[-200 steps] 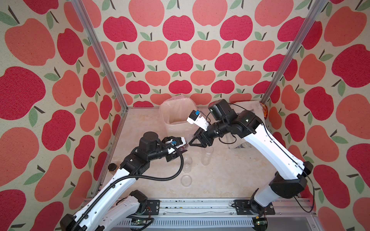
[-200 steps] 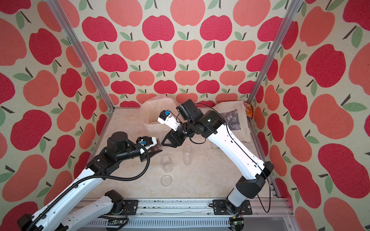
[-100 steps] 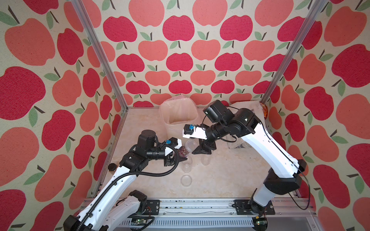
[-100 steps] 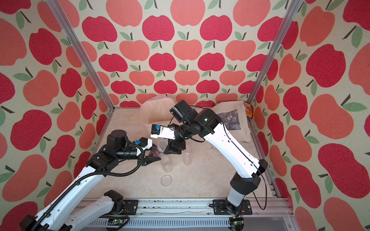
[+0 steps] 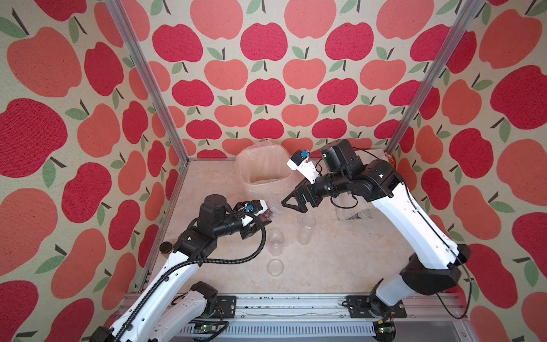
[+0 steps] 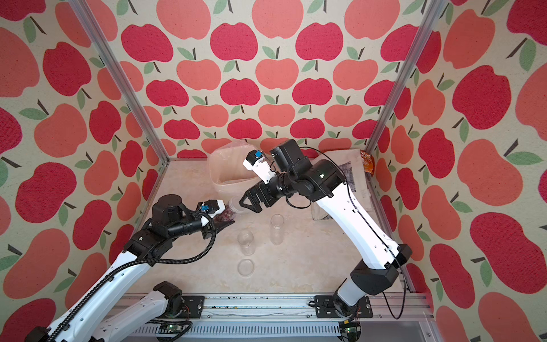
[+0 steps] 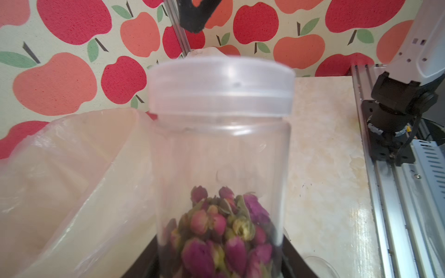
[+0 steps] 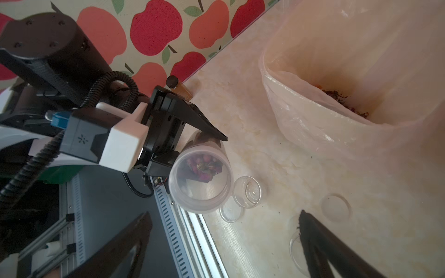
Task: Empty the moldy dried flower tea in the jars
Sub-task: Unscrew the lid from the jar.
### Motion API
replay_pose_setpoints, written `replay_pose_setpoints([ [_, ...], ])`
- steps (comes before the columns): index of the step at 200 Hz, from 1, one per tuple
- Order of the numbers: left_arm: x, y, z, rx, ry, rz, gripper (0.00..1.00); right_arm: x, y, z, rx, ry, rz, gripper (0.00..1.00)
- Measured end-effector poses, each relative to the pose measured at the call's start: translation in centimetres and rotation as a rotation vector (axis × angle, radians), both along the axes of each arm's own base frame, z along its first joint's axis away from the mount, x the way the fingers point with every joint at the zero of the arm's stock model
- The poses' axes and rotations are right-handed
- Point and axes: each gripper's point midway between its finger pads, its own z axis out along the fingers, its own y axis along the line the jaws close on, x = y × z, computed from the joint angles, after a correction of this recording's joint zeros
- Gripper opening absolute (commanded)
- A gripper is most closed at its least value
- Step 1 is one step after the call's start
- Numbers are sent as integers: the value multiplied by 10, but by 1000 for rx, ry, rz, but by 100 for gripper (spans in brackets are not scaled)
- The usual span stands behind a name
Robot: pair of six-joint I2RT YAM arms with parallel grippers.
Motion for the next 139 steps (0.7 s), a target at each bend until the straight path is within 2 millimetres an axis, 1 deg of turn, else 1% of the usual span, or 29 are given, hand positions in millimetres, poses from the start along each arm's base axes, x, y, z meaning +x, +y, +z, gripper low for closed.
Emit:
replay_pose_setpoints([
  [26, 3, 1, 1, 16, -33, 20, 6, -5, 13, -4, 53, 126, -36, 99],
  [50, 5, 1, 0, 28, -42, 30, 6, -8, 23, -13, 58, 194, -44, 92],
  [68, 5, 1, -1, 35, -47, 36, 6, -9, 28, -16, 57, 215, -46, 87],
  [96, 5, 0, -1, 44, -58, 34, 6, -7, 31, -22, 46, 234, -55, 79],
  [110, 6, 0, -2, 47, -60, 35, 6, -6, 32, -24, 41, 238, -55, 74],
  [139, 7, 0, -4, 53, -55, 40, 6, -7, 36, -31, 21, 246, -47, 71],
])
